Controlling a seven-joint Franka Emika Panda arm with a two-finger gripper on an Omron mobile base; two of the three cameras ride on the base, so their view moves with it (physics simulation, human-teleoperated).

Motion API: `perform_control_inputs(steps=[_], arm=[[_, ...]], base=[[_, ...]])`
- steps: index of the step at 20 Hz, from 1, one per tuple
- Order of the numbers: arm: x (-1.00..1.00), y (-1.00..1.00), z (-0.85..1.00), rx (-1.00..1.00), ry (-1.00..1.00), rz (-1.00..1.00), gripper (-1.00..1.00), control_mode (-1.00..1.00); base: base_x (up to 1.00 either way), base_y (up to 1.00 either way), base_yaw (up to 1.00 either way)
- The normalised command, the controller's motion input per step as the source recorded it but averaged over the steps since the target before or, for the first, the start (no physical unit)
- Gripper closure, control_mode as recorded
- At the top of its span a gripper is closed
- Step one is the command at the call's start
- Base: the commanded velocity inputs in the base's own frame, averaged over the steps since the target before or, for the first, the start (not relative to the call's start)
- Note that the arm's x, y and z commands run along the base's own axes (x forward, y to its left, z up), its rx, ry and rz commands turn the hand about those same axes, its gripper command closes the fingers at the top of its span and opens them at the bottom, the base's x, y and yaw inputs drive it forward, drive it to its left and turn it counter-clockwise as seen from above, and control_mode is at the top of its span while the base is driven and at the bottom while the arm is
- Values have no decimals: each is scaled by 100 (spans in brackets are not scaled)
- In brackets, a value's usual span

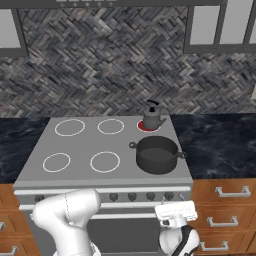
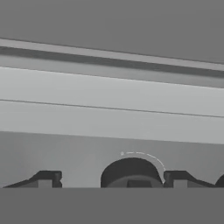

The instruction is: Pick the kettle from the cabinet and place it on a stove burner. Then pick the pot from the counter and place it on another stove burner. Finally, turn both burners on.

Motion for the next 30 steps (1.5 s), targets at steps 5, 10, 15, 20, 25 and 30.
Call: perform_control_inputs(steps=[5,10,15,20,25,30], arm=[[0,11,2,0,-6,0,100,-100],[0,16,14,-4,-2,0,100,-100],[-4,1,6,-9,0,4,100,-100],[-2,0,6,-28,0,6,100,-100],[-3,0,11,-28,0,5,100,-100],[-3,0,8,-27,0,5,100,-100]], base=[[0,0,0],[0,0,0],[0,0,0],[0,0,0],[0,0,0],[0,0,0]])
